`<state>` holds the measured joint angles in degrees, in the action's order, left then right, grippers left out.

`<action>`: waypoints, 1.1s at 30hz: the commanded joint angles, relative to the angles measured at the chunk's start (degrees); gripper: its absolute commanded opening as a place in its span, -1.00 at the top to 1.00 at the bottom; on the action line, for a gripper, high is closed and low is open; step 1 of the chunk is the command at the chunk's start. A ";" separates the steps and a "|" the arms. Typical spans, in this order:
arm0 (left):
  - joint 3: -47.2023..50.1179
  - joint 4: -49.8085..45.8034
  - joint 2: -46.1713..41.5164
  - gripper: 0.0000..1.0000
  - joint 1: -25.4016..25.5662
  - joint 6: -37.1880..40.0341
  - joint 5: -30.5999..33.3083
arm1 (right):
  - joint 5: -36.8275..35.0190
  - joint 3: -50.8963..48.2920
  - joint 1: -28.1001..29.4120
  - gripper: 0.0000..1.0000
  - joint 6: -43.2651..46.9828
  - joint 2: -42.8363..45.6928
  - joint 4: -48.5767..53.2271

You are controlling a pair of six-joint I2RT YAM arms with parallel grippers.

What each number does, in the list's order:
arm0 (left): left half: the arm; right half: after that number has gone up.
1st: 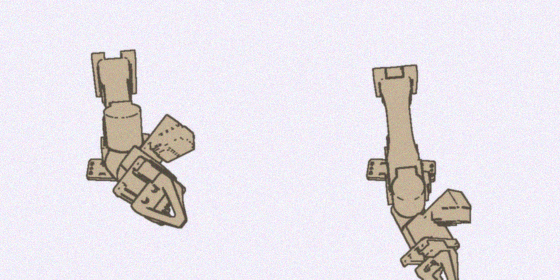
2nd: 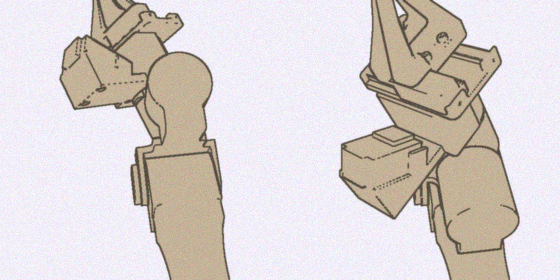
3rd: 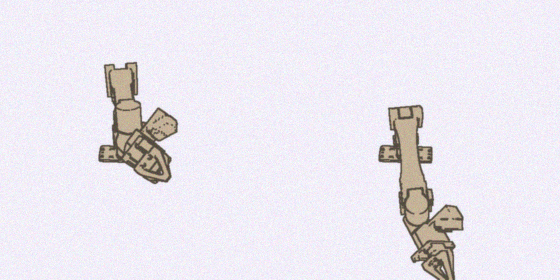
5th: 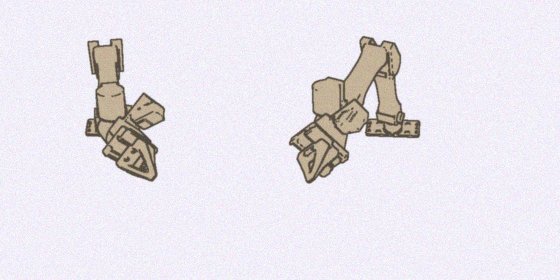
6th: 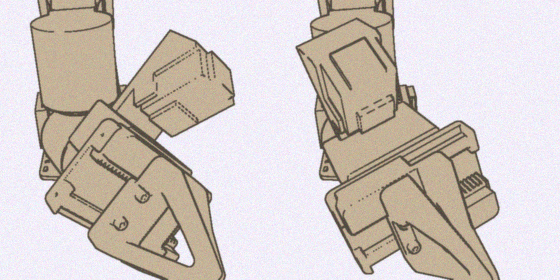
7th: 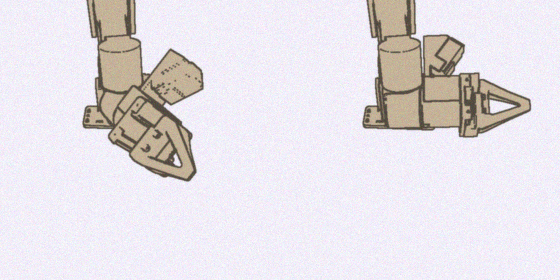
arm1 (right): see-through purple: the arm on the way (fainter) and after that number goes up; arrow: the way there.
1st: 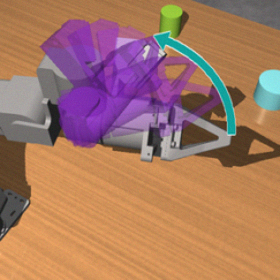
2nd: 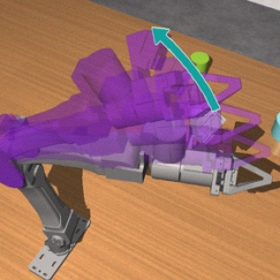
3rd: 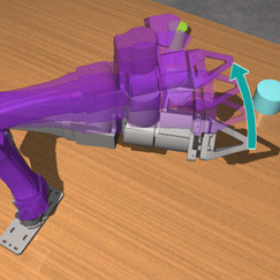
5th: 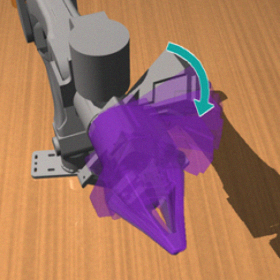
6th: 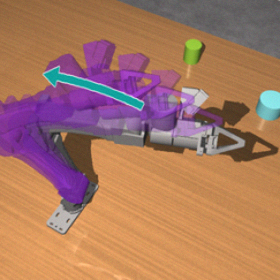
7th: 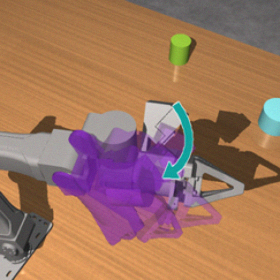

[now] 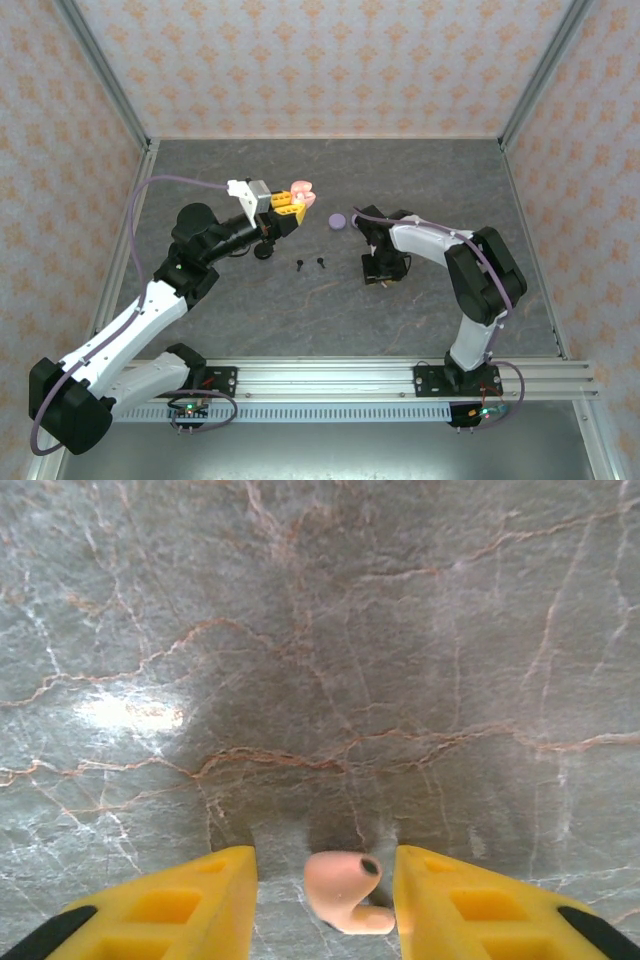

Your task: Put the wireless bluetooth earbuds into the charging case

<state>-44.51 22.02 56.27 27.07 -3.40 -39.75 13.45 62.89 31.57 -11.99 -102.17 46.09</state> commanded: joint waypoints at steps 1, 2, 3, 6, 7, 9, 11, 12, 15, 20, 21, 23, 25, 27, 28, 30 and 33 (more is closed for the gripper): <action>-1.23 0.08 -0.55 1.00 0.34 0.63 0.98 | 0.38 -0.64 0.60 0.21 -0.32 0.74 2.82; -1.26 0.02 -0.55 1.00 0.29 0.59 0.99 | -0.14 -0.34 0.60 0.21 -0.23 0.90 3.09; -1.30 -0.13 -0.47 1.00 0.35 0.61 0.96 | -1.00 0.00 0.60 0.20 -0.12 0.94 3.41; -1.31 -0.14 -0.46 1.00 0.33 0.57 1.07 | -3.39 0.86 0.60 0.19 0.56 1.38 3.41; -1.31 -0.14 -0.46 1.00 0.36 0.59 1.07 | -3.74 1.31 0.66 0.19 0.98 1.31 3.44; -1.45 -0.21 -0.42 1.00 0.34 0.59 0.94 | -4.09 2.40 0.60 0.19 1.67 0.60 3.74; -1.54 -0.46 -0.42 1.00 0.37 0.63 0.99 | -4.63 3.28 0.68 0.19 2.32 -0.44 4.40; -1.46 -0.57 -0.54 1.00 0.36 0.68 1.07 | -4.94 3.72 0.68 0.19 2.72 -1.05 4.68; -1.46 -0.84 -0.72 1.00 0.32 0.76 1.23 | -5.06 4.02 0.80 0.20 3.19 -1.97 4.49; -1.45 -1.36 -1.03 1.00 0.37 0.96 1.34 | -4.57 3.38 1.13 0.22 3.07 -2.92 3.88; -1.42 -1.34 -1.04 1.00 0.39 0.96 1.34 | -4.45 3.14 1.17 0.24 2.95 -2.96 3.80; -1.45 -1.28 -0.99 1.00 0.34 0.94 1.33 | -4.19 2.72 1.22 0.32 2.94 -3.29 3.41; -1.59 -1.19 -0.91 1.00 0.37 1.01 1.25 | -3.77 2.50 1.33 0.39 3.00 -3.39 3.35; -1.70 -1.28 -0.90 1.00 0.33 0.95 1.21 | -3.66 2.41 1.34 0.43 2.99 -3.38 3.52; -1.68 -1.28 -0.90 1.00 0.38 0.95 1.24 | -3.74 2.32 1.30 0.46 2.94 -3.07 3.56; -1.76 -1.28 -0.90 1.00 0.31 0.94 1.25 | -3.97 2.23 1.41 0.50 2.94 -2.50 3.78; -1.81 -1.28 -0.77 1.00 0.34 0.86 1.21 | -4.44 2.10 1.35 0.55 2.96 -1.45 3.96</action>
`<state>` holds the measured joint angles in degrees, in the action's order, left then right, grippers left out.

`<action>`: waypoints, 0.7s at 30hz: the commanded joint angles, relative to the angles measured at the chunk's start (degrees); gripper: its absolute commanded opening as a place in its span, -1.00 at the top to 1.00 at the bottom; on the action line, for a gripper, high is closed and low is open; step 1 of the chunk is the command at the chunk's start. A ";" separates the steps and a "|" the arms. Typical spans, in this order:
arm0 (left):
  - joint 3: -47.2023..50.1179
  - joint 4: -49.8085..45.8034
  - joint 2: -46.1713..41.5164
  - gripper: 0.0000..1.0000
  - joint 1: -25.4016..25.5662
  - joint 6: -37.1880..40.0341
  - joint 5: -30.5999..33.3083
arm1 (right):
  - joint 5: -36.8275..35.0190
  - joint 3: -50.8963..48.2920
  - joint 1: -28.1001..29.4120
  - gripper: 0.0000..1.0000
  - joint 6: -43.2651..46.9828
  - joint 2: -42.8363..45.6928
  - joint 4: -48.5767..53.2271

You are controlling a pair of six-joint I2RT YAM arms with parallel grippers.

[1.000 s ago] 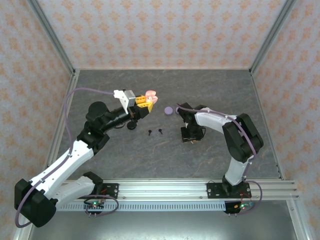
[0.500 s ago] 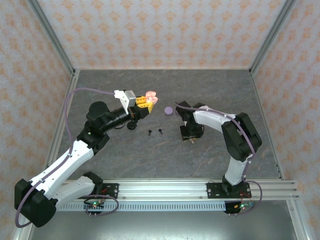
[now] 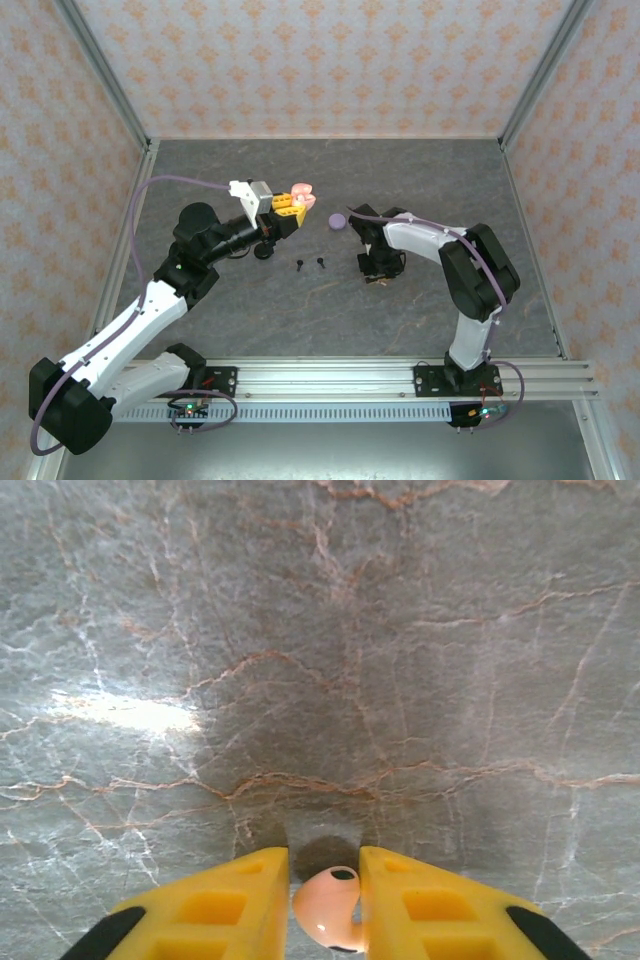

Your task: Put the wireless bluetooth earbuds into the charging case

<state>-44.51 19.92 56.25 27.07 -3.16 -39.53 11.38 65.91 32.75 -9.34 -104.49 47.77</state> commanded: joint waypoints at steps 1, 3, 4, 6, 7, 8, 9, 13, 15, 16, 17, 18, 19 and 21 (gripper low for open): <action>-1.90 0.81 -0.71 1.00 0.32 0.61 0.94 | -2.34 -0.96 0.14 0.56 0.34 1.24 2.32; -2.03 0.82 -0.62 1.00 0.34 0.65 0.82 | -2.20 -1.09 0.12 0.58 -0.02 2.09 2.07; -2.14 0.82 -0.53 1.00 0.35 0.65 0.82 | -2.01 -1.12 0.12 0.59 -0.38 2.83 1.83; -2.21 0.82 -0.53 1.00 0.37 0.61 0.81 | -1.33 -1.22 0.12 0.59 -1.15 4.80 0.97; -2.28 0.82 -0.49 1.00 0.37 0.61 0.86 | -0.75 -1.32 0.03 0.59 -1.80 6.07 0.31; -2.23 0.87 -0.44 1.00 0.31 0.61 0.83 | -0.15 -1.32 -0.03 0.59 -2.33 7.50 -0.30; -2.33 1.01 -0.44 1.00 0.38 0.55 0.77 | 0.71 -1.23 -0.20 0.59 -3.04 9.28 -0.96; -2.23 1.90 -0.11 1.00 0.44 0.44 0.77 | 3.39 1.16 -0.95 0.59 -6.80 17.29 -2.60; -2.10 2.71 0.27 1.00 0.43 0.37 0.79 | 4.83 3.29 -1.15 0.59 -9.10 21.52 -3.91; -2.03 3.19 0.54 1.00 0.40 0.22 0.77 | 5.45 4.38 -1.12 0.59 -10.25 23.04 -4.80; -2.01 3.84 0.95 1.00 0.40 0.09 0.77 | 6.48 5.61 -1.20 0.58 -11.55 25.05 -6.14; -2.00 4.53 1.43 1.00 0.51 -0.07 0.68 | 7.57 6.81 -1.13 0.58 -13.00 26.52 -7.49; -2.03 5.13 1.87 1.00 0.53 -0.13 0.68 | 8.58 7.84 -1.17 0.58 -14.27 27.58 -8.90; -2.14 6.20 2.90 1.00 0.88 -0.14 0.68 | 10.63 9.79 -1.15 0.58 -17.44 29.72 -12.17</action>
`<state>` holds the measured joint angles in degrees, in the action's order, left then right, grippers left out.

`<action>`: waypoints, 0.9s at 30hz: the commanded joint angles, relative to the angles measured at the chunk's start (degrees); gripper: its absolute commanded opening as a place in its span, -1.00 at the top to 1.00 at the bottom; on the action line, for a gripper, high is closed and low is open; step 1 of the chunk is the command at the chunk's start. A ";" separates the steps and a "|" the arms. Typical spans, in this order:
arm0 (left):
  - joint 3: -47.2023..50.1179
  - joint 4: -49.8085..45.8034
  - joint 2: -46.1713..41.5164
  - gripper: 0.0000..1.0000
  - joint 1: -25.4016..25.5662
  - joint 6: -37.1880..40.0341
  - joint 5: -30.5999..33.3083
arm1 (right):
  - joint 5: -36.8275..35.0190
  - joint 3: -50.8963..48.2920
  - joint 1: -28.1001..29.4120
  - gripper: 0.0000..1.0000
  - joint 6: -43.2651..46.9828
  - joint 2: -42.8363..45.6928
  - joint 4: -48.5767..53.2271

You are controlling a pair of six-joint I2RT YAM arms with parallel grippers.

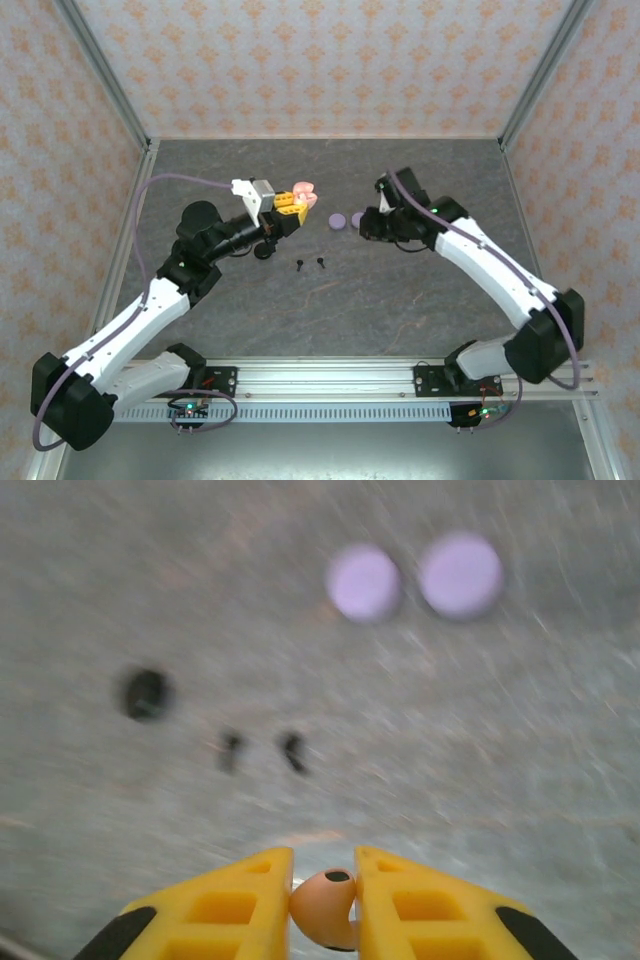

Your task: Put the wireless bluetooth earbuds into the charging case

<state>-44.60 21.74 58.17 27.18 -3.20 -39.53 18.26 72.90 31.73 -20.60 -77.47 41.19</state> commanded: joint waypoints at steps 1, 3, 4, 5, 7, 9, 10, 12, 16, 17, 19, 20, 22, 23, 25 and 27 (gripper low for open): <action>-2.19 4.67 1.42 1.00 0.84 0.12 0.76 | 4.77 3.44 -0.17 0.59 -7.71 3.40 -7.22; -2.49 4.98 2.49 1.00 1.28 0.89 0.69 | 6.96 4.46 -0.17 0.58 -11.32 4.75 -11.66; -2.67 5.19 3.00 1.00 1.38 1.17 0.77 | 7.51 4.64 -0.03 0.59 -13.58 5.24 -13.73; -2.81 5.53 3.58 1.00 1.49 1.32 0.74 | 7.99 4.80 -0.07 0.58 -16.34 5.72 -15.98; -3.05 6.55 4.50 1.00 1.74 1.58 0.77 | 9.17 4.87 0.32 0.58 -20.10 6.44 -20.28; -3.46 7.41 5.55 1.00 2.00 1.95 0.77 | 9.59 5.61 1.07 0.59 -22.57 6.60 -23.46; -3.63 7.74 5.99 1.00 2.09 2.05 0.70 | 9.55 5.98 1.51 0.58 -23.29 6.48 -24.25; -4.07 8.47 7.13 1.00 2.36 2.25 0.59 | 9.78 7.20 2.46 0.58 -24.46 6.14 -25.59; -4.62 10.18 9.04 1.00 2.70 2.29 -0.11 | 9.95 9.35 4.90 0.58 -24.50 4.68 -26.16; -4.87 10.26 9.41 1.00 2.79 2.30 -0.19 | 9.97 9.74 5.29 0.58 -24.62 4.30 -26.23; -5.31 10.26 10.01 1.00 2.99 2.24 -0.28 | 10.19 9.67 5.83 0.58 -24.88 3.88 -26.92; -5.41 10.34 10.11 1.00 3.06 2.35 -0.20 | 10.15 9.48 5.98 0.58 -25.10 3.76 -27.17; -5.44 10.61 10.20 1.00 3.06 2.27 -0.03 | 10.20 9.15 6.24 0.57 -25.27 3.74 -27.32; -5.41 10.61 10.21 1.00 3.14 2.15 0.13 | 10.16 9.01 6.31 0.58 -25.19 3.80 -27.17; -5.41 10.65 10.16 1.00 3.19 2.15 0.33 | 9.83 8.47 6.38 0.57 -24.98 4.07 -26.71; -5.33 10.77 10.12 1.00 3.20 2.05 0.39 | 9.22 7.64 6.39 0.58 -24.86 4.45 -26.46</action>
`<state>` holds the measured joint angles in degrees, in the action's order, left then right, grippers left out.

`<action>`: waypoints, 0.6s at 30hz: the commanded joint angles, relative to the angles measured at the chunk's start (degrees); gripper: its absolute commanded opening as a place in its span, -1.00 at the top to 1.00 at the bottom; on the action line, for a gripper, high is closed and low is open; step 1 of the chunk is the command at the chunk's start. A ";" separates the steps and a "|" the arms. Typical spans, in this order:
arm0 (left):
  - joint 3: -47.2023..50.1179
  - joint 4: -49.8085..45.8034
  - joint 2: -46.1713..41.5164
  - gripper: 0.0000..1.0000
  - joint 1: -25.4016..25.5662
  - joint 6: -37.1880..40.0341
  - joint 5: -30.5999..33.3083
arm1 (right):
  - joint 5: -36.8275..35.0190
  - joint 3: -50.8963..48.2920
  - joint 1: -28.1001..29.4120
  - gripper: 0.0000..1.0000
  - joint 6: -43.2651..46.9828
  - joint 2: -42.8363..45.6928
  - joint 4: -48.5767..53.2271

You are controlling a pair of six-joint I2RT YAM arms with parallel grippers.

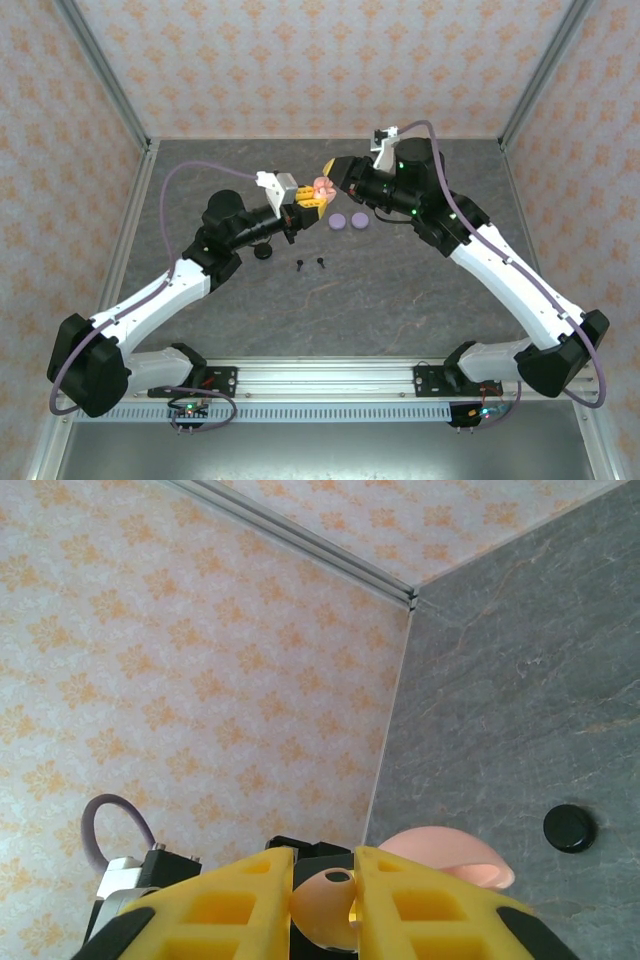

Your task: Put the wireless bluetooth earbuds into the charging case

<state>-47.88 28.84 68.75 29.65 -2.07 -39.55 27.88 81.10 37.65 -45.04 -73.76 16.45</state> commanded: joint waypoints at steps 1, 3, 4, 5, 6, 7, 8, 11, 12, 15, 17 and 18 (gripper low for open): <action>-2.06 3.75 -0.50 1.00 0.67 0.81 0.44 | -0.63 -0.93 0.45 0.58 -0.40 0.88 -1.72; -2.04 3.79 -0.50 1.00 0.69 0.71 0.42 | -0.66 -1.32 0.50 0.58 -0.52 0.91 -1.77; -2.05 3.78 -0.55 1.00 0.71 0.66 0.44 | -0.65 -1.48 0.49 0.58 -0.44 0.91 -1.68; -2.08 3.70 -0.55 1.00 0.75 0.66 0.44 | -0.59 -1.54 0.50 0.58 -0.42 0.88 -1.37; -2.04 3.70 -0.59 1.00 0.76 0.69 0.49 | -0.67 -1.55 0.50 0.58 -0.24 0.89 -1.03; -2.04 3.70 -0.59 1.00 0.76 0.66 0.53 | -0.72 -1.60 0.55 0.58 -0.08 0.89 -0.58; -2.05 3.72 -0.66 1.00 0.75 0.79 0.53 | -0.92 -1.65 0.45 0.58 0.03 0.94 -0.05; -2.26 3.59 -0.55 1.00 0.76 0.75 0.52 | -1.18 -2.21 0.50 0.58 0.16 1.27 0.17; -2.29 3.59 -0.56 1.00 0.76 0.82 0.48 | -1.31 -2.21 0.50 0.58 0.24 1.33 0.26; -2.25 3.68 -0.51 1.00 0.76 0.62 0.57 | -1.40 -2.39 0.50 0.58 0.16 1.60 0.46; -2.34 3.78 -0.46 1.00 0.76 0.60 0.61 | -1.22 -2.51 0.54 0.58 -0.06 1.38 0.85; -2.36 3.77 -0.46 1.00 0.78 0.67 0.70 | -1.09 -2.53 0.50 0.58 -0.10 1.41 1.00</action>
<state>-47.88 29.10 68.75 30.02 -2.07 -39.55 27.22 79.02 37.85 -45.04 -73.76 16.71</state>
